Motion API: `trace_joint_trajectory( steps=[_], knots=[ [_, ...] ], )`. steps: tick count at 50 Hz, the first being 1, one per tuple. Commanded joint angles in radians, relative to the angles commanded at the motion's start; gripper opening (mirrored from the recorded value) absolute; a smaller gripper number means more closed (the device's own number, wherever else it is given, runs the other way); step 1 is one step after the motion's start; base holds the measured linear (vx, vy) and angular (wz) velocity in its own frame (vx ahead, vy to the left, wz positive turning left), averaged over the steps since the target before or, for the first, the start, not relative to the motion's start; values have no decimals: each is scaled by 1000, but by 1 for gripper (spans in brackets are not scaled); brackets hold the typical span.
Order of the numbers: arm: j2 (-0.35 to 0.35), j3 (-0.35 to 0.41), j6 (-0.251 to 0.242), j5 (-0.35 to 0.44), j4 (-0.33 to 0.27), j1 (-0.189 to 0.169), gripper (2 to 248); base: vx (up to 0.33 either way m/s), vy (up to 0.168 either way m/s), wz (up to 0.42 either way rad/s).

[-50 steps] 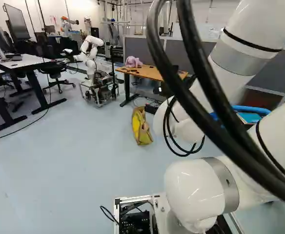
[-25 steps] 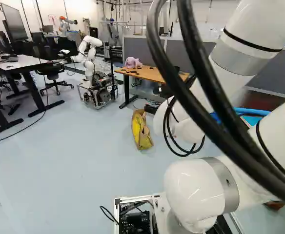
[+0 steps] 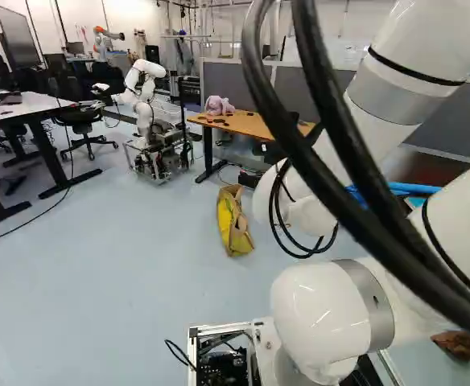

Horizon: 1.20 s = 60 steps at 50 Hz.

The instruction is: Pick up the bag on the ground and place it on the table

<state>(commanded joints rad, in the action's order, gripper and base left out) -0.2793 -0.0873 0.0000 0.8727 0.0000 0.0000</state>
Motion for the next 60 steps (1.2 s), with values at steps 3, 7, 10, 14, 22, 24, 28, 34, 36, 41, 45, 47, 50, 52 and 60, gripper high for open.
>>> trace_joint_trajectory(
  steps=[3,7,10,14,22,24,28,34,36,41,45,47,50,52,60],
  knots=[
    [0,0,0,0,0,0,247,147,0,-9],
    [0,0,0,0,0,0,247,169,-6,-9],
    [0,0,0,0,0,0,247,161,-24,9],
    [0,0,0,0,0,0,247,158,-51,-8],
    [0,0,0,0,0,0,247,151,-37,-2],
    [0,0,0,0,0,0,247,146,-48,-11],
    [0,0,0,0,0,0,247,148,-38,-1],
    [0,0,0,0,0,0,247,139,-14,-16],
    [0,0,0,0,0,0,247,124,4,1],
    [0,0,0,0,0,0,247,118,-1,-9],
    [0,0,0,0,0,0,247,127,2,-4],
    [0,0,0,0,0,0,247,133,5,-1],
    [0,0,0,0,0,0,247,121,-3,-8],
    [0,0,0,0,0,0,247,125,-3,-12],
    [0,0,0,0,0,0,247,126,0,-5]
  ],
)
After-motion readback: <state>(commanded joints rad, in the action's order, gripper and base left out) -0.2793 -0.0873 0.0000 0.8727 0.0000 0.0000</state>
